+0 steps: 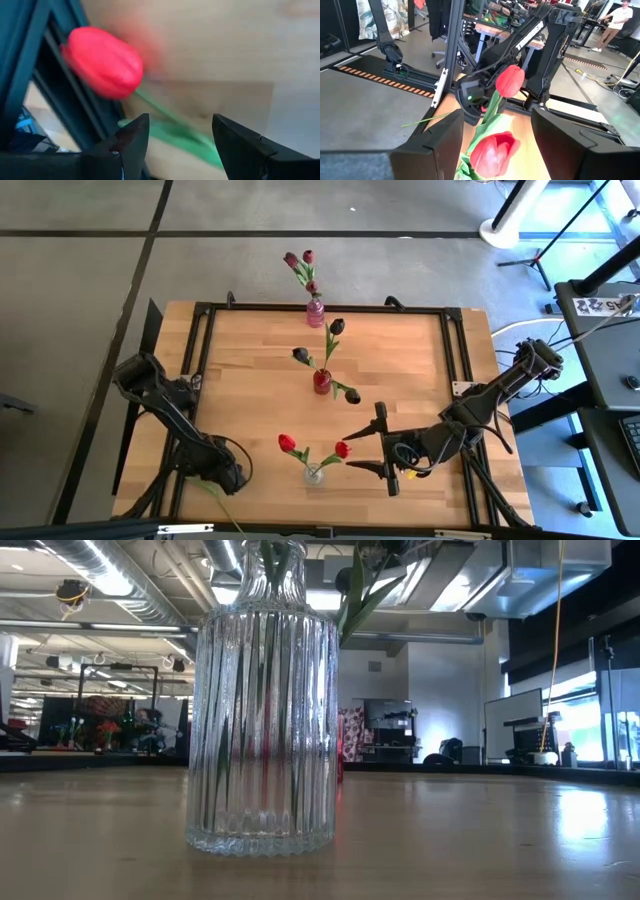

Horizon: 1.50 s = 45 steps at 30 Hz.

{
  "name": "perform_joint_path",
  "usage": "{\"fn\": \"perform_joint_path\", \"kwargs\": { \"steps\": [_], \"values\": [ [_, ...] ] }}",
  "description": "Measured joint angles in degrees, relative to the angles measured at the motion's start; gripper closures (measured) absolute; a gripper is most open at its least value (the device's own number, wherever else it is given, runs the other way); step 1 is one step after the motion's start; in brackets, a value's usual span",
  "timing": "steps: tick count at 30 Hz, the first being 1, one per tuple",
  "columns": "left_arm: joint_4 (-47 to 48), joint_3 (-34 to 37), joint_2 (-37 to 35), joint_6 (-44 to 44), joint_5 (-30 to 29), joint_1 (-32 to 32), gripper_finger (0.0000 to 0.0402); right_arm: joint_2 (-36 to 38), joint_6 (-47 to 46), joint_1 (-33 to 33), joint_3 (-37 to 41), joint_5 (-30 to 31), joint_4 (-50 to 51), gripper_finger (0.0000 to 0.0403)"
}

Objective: Sort flowers into vase by color
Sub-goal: Put the red tulip into the transparent vase

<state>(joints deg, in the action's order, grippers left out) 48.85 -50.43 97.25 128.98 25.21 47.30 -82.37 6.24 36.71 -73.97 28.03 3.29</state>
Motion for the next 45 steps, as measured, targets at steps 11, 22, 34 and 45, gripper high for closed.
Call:
{"fn": "perform_joint_path", "kwargs": {
  "steps": [11, 22, 34, 45],
  "values": [
    [0.04, -1.75, 2.16, -4.29, -4.5, -3.8, 0.0191, 0.0, 0.0, 0.0, 0.0, 0.05, 0.42, 0.0171],
    [4.25, -10.89, -0.68, -13.61, -21.72, -12.23, 0.019, -0.02, -0.26, -1.97, 0.0, -0.48, 1.61, 0.0171],
    [1.47, -2.76, -0.78, -3.19, -10.34, -6.08, 0.0198, -0.02, -3.06, -1.89, 0.02, -0.55, 3.35, 0.0171],
    [-8.55, 2.75, -1.18, 2.45, -14.55, -7.99, 0.0236, -0.02, -4.07, -2.23, 0.02, -0.57, 3.82, 0.0171]
  ]
}}
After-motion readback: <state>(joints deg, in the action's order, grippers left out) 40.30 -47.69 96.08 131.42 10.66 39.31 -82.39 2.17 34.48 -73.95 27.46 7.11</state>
